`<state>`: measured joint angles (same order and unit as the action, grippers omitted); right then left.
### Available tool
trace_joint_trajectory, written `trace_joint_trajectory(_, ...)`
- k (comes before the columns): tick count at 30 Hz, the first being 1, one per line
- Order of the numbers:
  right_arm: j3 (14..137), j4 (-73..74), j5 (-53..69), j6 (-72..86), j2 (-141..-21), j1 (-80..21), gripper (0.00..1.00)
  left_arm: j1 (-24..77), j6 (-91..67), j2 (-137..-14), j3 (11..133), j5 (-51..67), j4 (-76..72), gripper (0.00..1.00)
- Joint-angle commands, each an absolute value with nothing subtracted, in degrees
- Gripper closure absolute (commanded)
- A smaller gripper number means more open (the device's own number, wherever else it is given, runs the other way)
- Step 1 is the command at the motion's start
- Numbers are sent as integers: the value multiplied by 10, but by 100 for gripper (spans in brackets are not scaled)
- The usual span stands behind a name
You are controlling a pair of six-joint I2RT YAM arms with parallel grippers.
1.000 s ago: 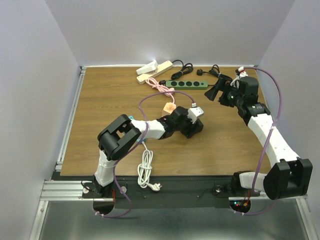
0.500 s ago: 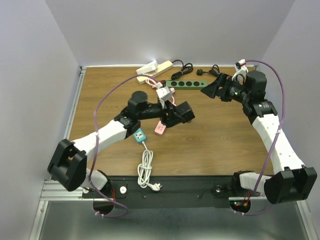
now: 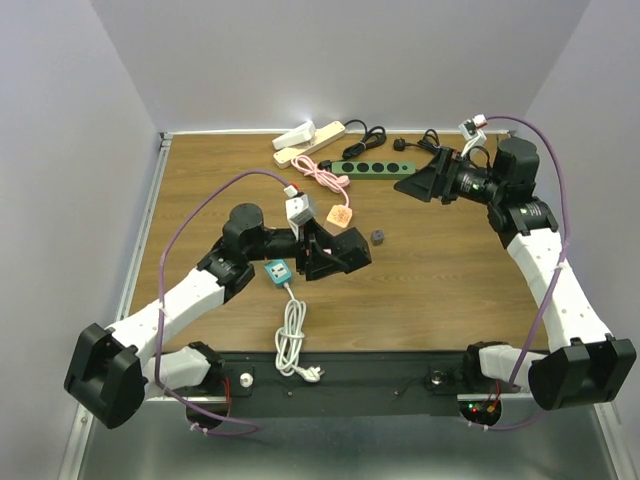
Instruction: Insert the plug
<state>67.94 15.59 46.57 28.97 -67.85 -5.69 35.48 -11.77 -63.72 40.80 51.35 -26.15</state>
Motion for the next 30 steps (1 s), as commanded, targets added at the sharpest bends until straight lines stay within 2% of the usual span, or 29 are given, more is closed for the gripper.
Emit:
trace_joint_trajectory(1,672,120,539,281,-672,-80,0,345,-118,-630,412,541,-298,100)
trace_joint_trajectory(7,626,113,588,146,-633,-128,0,317,-254,-706,425,699,-400,100)
trace_joint_trajectory(17,613,91,720,43,-621,-149,0,309,-389,-697,494,754,-407,100)
trace_joint_trajectory(21,626,91,729,13,-624,-175,0,309,-472,-679,502,755,-441,100)
trace_joint_trajectory(24,657,90,732,-31,-626,-194,0,309,-581,-657,478,747,-514,100)
trace_joint_trajectory(26,670,90,735,-52,-626,-195,0,309,-651,-654,447,741,-617,100)
trace_joint_trajectory(29,692,90,734,-77,-627,-198,0,309,-832,-662,402,723,-837,100)
trace_joint_trajectory(30,699,90,743,-85,-628,-197,0,309,-939,-677,392,713,-900,100)
